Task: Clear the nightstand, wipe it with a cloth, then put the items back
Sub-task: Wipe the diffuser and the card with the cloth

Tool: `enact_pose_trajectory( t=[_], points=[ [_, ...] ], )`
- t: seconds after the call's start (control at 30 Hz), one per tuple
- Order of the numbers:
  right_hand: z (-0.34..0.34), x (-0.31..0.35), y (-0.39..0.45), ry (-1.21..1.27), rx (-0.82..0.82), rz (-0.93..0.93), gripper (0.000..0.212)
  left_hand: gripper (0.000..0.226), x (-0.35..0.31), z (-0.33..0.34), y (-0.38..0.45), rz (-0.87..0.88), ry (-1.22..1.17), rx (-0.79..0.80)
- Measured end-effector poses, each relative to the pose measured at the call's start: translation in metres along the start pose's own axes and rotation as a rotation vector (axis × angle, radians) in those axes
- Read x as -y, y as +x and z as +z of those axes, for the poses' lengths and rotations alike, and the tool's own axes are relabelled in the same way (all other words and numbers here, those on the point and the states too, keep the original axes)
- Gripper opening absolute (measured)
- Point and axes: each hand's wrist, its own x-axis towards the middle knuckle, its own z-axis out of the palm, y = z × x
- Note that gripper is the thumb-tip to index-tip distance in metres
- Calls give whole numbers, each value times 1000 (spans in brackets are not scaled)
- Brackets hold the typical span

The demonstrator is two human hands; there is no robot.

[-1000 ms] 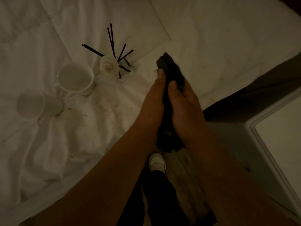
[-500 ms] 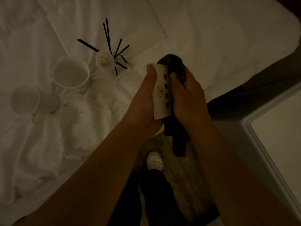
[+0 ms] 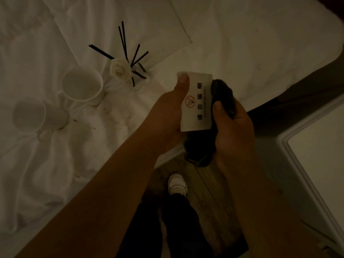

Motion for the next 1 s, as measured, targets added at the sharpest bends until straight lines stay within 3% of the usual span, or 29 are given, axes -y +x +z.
enact_pose_trajectory(
  t=[0.1, 0.23, 0.3, 0.43, 0.6, 0.7, 0.77, 0.83, 1.0],
  points=[
    [0, 8, 11, -98, 55, -38, 21, 31, -1, -8, -6, 140, 152, -76],
    [6, 15, 26, -167, 105, -38, 19, 31, 7, -15, -19, 138, 433, -24],
    [11, 19, 27, -254, 154, -58, 23, 36, 16, -15, -21, 184, 480, -84],
    [15, 10, 20, -418, 173, -111, 29, 39, 25, -10, -18, 204, 291, -259],
    [2, 1, 2, -310, 121, 34, 18, 45, 23, -5, -9, 255, 189, -416],
    [-9, -4, -18, -229, 75, 99, 24, 41, 16, -7, 2, 214, 115, -404],
    [-16, -1, -28, -217, 49, 103, 29, 34, 12, -8, 7, 133, -122, -364],
    [-18, 4, -34, -164, 28, 94, 28, 45, 8, -7, 8, 53, -358, -266],
    [-6, 19, -42, -282, -42, -213, 29, 51, 1, -7, 11, 75, -574, -171]
  ],
)
